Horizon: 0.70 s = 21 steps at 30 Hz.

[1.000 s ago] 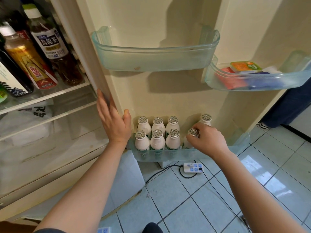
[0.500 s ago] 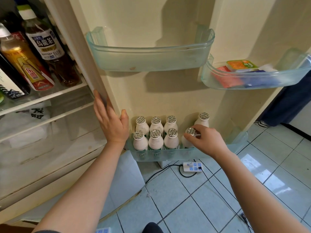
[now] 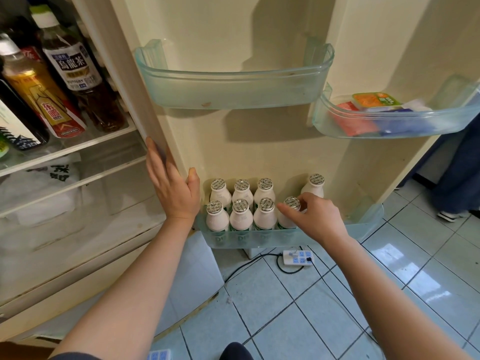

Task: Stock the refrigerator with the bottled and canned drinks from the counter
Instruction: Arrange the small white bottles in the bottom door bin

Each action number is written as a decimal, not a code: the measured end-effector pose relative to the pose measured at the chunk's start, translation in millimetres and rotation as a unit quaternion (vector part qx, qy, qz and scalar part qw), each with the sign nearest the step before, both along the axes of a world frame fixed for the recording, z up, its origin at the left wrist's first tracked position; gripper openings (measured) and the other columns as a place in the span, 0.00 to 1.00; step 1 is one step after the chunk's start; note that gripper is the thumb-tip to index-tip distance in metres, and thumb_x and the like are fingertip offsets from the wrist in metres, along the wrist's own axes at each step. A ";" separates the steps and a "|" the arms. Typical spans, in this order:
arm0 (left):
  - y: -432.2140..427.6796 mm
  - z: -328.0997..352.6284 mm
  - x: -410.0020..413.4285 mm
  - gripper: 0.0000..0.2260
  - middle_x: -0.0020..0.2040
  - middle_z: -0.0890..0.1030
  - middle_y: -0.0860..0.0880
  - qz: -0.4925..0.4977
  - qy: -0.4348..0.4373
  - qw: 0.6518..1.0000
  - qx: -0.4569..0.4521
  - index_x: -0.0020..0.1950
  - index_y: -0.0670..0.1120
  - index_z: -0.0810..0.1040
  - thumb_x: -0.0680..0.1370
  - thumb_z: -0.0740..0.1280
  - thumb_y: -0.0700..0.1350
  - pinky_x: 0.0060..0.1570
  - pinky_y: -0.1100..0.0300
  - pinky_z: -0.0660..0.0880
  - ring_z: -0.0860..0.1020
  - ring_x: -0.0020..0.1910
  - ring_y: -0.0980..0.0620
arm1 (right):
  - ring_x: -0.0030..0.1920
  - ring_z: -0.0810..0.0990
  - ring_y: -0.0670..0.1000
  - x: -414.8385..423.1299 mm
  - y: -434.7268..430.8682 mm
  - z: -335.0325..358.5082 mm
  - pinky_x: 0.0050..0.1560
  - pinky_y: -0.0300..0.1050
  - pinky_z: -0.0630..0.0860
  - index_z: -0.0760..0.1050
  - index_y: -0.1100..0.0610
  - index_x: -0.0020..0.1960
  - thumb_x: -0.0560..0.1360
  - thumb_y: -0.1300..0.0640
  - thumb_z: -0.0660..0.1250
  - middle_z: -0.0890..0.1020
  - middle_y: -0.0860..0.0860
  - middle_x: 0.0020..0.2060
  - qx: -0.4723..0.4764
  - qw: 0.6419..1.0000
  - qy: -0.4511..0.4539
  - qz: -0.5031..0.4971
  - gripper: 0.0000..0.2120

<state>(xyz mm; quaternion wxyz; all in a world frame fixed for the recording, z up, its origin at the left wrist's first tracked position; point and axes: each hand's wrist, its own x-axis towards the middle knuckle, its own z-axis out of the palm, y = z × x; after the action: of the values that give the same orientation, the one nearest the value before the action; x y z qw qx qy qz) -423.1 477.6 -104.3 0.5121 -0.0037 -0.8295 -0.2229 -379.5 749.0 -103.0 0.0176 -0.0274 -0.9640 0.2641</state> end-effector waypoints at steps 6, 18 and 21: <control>0.7 -0.4 -0.5 0.23 0.71 0.60 0.28 0.002 -0.001 1.000 -0.002 0.68 0.41 0.62 0.73 0.58 0.44 0.72 0.52 0.53 0.60 0.70 0.37 | 0.37 0.79 0.50 1.7 6.9 6.9 0.36 0.43 0.74 0.76 0.52 0.45 0.74 0.35 0.55 0.81 0.48 0.39 -0.055 0.996 0.057 -0.048 0.22; 1.3 0.3 -1.1 0.24 0.71 0.60 0.28 -0.001 0.009 1.000 0.000 0.70 0.42 0.60 0.74 0.58 0.45 0.72 0.53 0.53 0.61 0.70 0.37 | 0.49 0.77 0.59 -41.6 28.3 11.7 0.41 0.45 0.69 0.71 0.56 0.62 0.75 0.43 0.61 0.78 0.54 0.55 0.033 0.991 -0.005 -0.128 0.22; 0.8 -1.0 -1.2 0.24 0.71 0.60 0.28 0.000 0.012 1.000 -0.004 0.69 0.42 0.60 0.74 0.58 0.45 0.72 0.54 0.52 0.60 0.70 0.37 | 0.41 0.74 0.57 -46.2 30.0 8.1 0.36 0.44 0.67 0.72 0.57 0.55 0.76 0.44 0.60 0.80 0.55 0.45 0.041 0.993 -0.021 -0.110 0.18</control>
<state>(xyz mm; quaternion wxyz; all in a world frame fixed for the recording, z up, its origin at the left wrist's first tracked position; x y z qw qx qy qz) -424.4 478.4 -105.3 0.5219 -0.0086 -0.8241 -0.2200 -425.8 779.0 -94.9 0.0279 -0.1382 -0.9651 0.2206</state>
